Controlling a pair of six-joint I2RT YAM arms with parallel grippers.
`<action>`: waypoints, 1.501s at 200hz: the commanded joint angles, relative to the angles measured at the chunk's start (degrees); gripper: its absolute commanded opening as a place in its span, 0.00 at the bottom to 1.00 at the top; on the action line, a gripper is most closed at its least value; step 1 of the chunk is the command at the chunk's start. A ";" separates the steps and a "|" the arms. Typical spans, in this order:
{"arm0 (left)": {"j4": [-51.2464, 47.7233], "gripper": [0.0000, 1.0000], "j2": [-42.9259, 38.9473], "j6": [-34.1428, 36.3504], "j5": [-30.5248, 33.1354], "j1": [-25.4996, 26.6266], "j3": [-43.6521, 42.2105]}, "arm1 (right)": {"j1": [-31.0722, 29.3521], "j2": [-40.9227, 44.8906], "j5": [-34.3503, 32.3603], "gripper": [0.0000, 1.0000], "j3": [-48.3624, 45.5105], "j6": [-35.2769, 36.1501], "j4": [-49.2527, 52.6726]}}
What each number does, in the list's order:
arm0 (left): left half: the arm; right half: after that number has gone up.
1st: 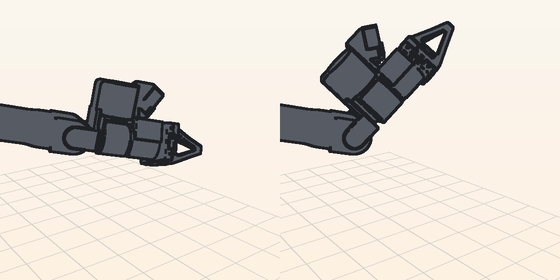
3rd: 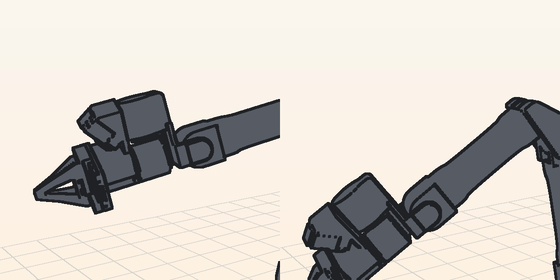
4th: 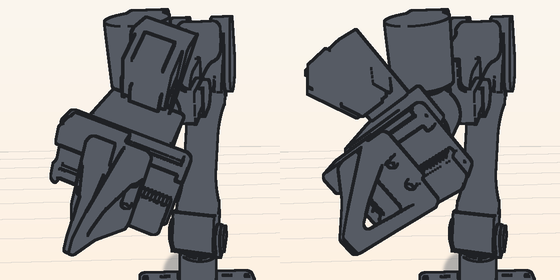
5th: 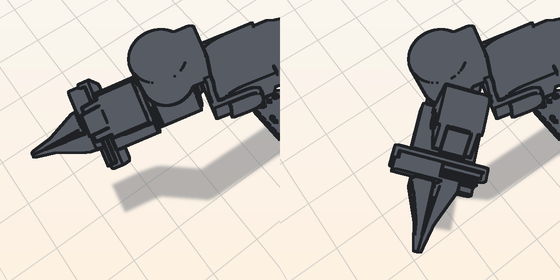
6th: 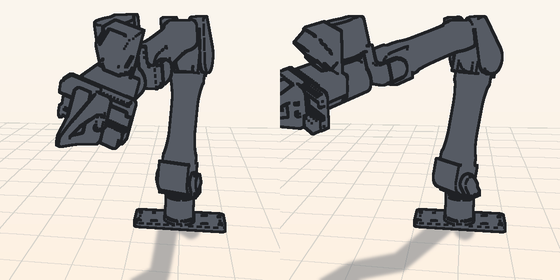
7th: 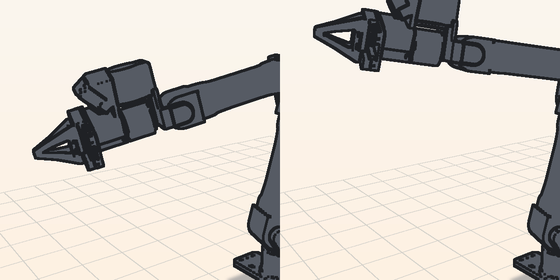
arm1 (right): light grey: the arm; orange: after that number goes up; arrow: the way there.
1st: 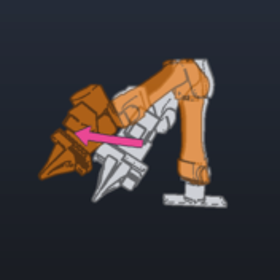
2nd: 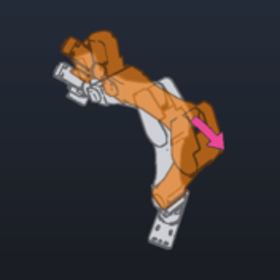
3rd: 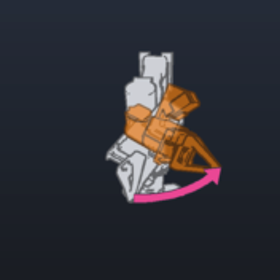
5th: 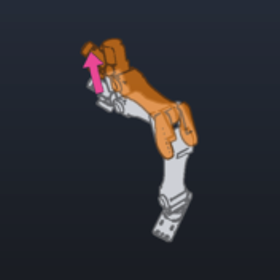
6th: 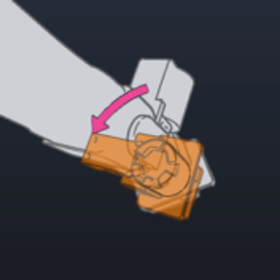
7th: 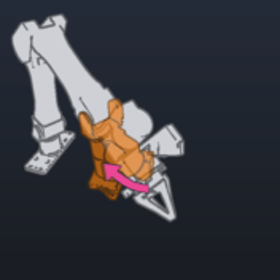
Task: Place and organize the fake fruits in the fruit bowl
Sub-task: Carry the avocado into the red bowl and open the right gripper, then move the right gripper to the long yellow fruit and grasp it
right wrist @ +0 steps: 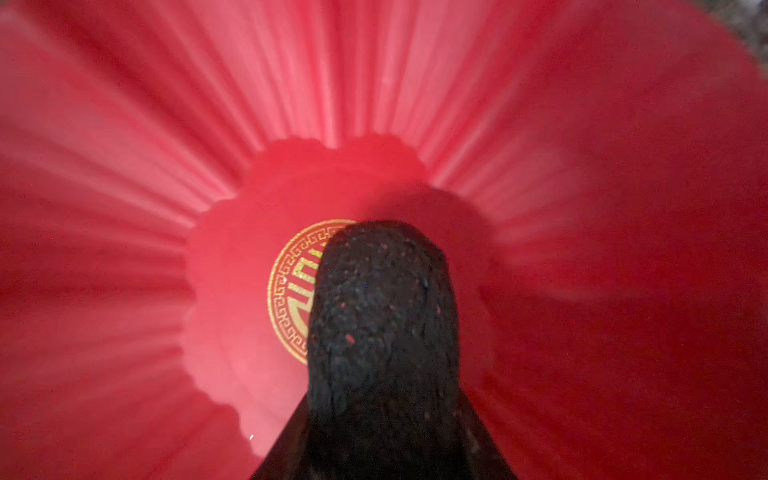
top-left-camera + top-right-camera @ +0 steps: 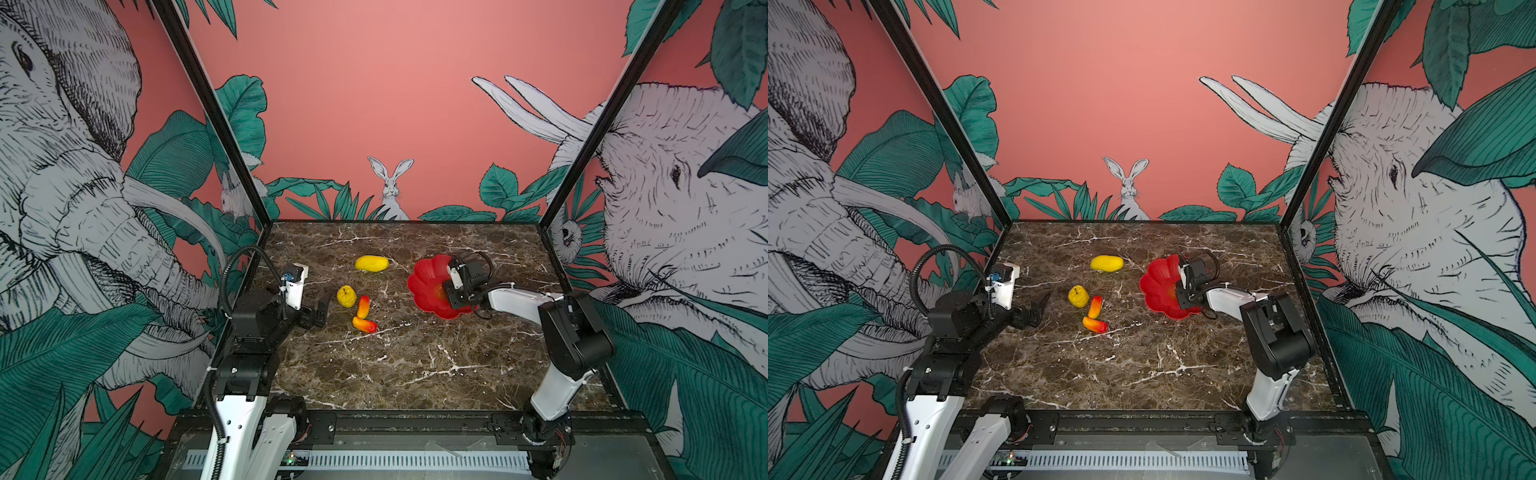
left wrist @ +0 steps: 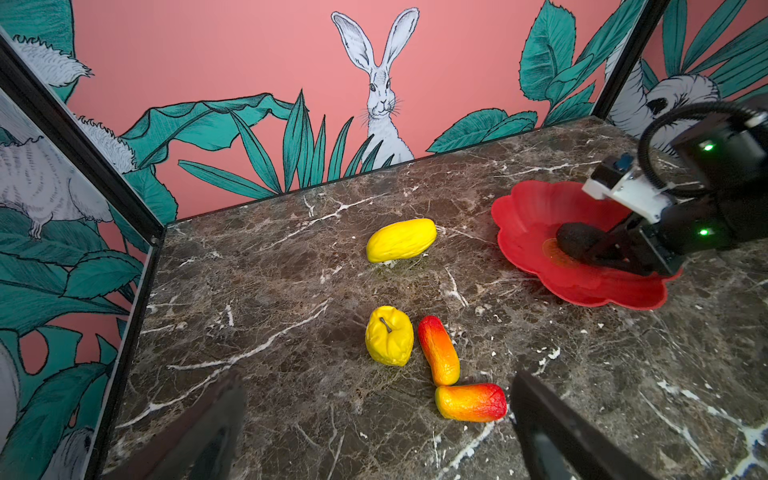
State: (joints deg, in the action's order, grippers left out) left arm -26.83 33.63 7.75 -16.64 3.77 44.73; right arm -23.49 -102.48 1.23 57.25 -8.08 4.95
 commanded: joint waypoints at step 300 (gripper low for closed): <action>-0.30 1.00 -2.69 -0.10 -0.11 0.04 0.10 | -18.17 -10.91 4.15 0.99 47.52 18.29 25.15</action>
State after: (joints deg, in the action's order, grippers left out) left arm -26.87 31.79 7.73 -16.69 3.77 44.73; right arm -41.87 -107.50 1.69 95.66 4.43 26.06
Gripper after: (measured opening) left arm 0.996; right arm 0.995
